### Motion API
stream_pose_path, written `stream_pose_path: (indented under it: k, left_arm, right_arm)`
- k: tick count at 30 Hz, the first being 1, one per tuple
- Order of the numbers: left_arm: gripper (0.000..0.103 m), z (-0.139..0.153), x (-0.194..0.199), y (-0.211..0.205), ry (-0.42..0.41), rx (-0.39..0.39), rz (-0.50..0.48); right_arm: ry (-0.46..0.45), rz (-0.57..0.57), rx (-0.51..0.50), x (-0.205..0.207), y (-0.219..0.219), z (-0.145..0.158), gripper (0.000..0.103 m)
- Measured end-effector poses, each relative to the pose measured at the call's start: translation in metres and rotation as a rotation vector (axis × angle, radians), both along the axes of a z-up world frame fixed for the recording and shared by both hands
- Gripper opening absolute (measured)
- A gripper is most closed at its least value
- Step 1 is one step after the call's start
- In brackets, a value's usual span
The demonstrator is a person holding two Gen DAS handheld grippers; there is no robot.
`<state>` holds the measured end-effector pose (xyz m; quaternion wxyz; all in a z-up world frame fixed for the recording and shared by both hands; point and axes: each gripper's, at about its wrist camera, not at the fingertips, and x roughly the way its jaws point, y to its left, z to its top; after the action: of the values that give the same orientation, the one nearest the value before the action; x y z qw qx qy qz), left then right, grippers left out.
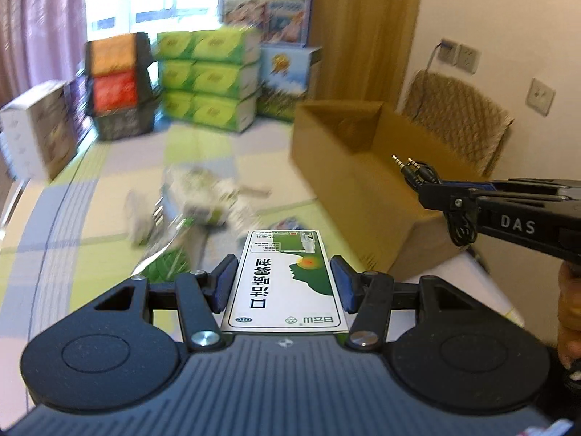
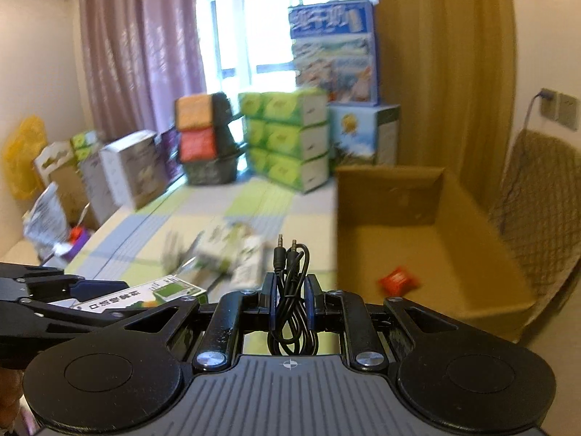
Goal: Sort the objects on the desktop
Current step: 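Carry the medicine box and cable over the cardboard box and release both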
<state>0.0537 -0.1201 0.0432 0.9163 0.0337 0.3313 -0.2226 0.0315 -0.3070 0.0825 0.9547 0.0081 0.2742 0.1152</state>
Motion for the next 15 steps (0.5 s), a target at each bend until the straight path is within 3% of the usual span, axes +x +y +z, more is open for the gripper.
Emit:
stream_pose_path:
  k: [6,15]
  left_arm:
    - [0.05,0.023,0.021,-0.064,-0.026,-0.034,-0.076]
    - [0.05,0.026,0.056,-0.135,-0.018,-0.047,-0.147]
  right_arm:
    - [0.01,-0.087,-0.016,0.03,-0.059,0.015,0.012]
    - [0.05,-0.159,-0.013,0.064,-0.118,0.01,0.012]
